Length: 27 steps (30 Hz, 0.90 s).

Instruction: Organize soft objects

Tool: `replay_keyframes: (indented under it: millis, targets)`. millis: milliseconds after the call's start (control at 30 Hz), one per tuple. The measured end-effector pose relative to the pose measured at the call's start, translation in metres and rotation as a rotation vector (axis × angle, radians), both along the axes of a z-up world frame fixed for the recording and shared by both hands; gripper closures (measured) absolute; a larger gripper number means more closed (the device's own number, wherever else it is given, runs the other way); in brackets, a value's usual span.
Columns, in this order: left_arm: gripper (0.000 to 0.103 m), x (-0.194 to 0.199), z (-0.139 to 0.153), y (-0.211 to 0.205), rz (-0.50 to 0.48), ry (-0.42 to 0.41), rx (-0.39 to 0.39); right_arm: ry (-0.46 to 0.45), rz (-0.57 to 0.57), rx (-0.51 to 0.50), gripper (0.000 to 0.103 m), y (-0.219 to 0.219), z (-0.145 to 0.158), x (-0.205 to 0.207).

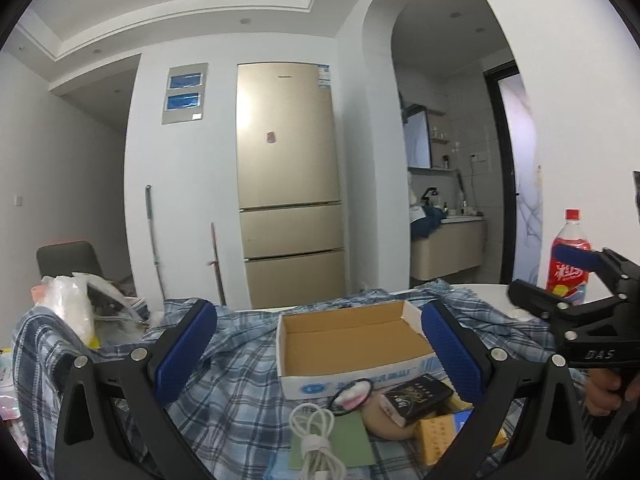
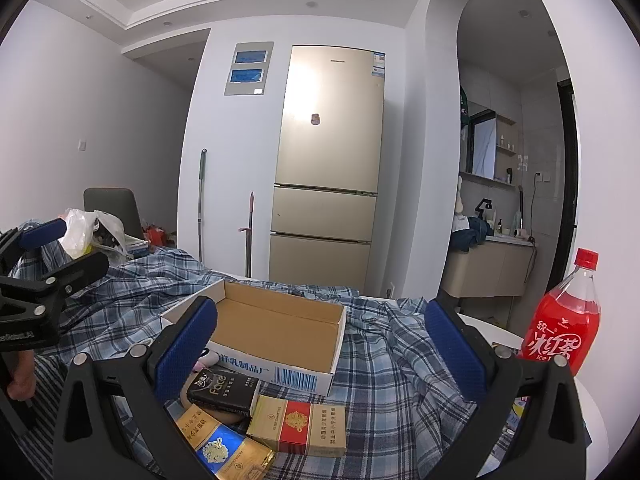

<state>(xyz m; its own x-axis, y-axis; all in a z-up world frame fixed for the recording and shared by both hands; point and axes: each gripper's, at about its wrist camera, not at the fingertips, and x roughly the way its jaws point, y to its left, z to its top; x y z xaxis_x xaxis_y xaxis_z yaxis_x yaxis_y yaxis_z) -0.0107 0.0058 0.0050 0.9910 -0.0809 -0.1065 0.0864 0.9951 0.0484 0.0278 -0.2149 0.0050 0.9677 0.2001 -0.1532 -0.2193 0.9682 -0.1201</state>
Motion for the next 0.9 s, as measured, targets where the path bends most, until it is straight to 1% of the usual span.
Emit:
replay_keyframes:
  millis: [167,233,300,400,533,633,700,767,833,900]
  targets:
    - [0.000,0.001,0.000,-0.014,0.012,0.005,0.056,0.001,0.010,0.011,0.000,-0.005,0.001,-0.001]
    - [0.000,0.004,-0.001,-0.018,-0.006,0.018,0.069,0.008,0.018,0.025,0.000,-0.007,0.001,0.001]
    - [0.000,0.008,-0.003,-0.020,-0.043,0.041,0.076,0.020,0.016,0.034,0.000,-0.010,0.001,0.004]
    - [0.000,0.008,-0.005,-0.023,-0.043,0.045,0.084,0.029,0.017,0.038,0.000,-0.010,0.001,0.005]
    - [0.000,0.009,-0.007,-0.023,-0.052,0.050,0.077,0.057,0.016,0.023,0.000,-0.006,-0.002,0.012]
    - [0.000,0.012,-0.008,-0.021,-0.045,0.067,0.063,0.077,0.049,0.029,0.000,-0.006,-0.004,0.015]
    - [0.000,0.018,-0.009,-0.019,-0.050,0.101,0.055,0.101,0.065,0.031,0.000,-0.006,-0.005,0.019]
    - [0.000,0.021,-0.008,-0.017,-0.073,0.129,0.040,0.126,0.062,0.018,0.000,-0.004,-0.007,0.022]
    - [0.000,0.025,-0.007,-0.014,-0.114,0.176,0.021,0.149,0.035,-0.003,0.000,-0.001,-0.008,0.025]
    - [0.000,0.027,-0.005,-0.011,-0.127,0.208,0.008,0.165,0.052,-0.010,0.000,-0.001,-0.007,0.026]
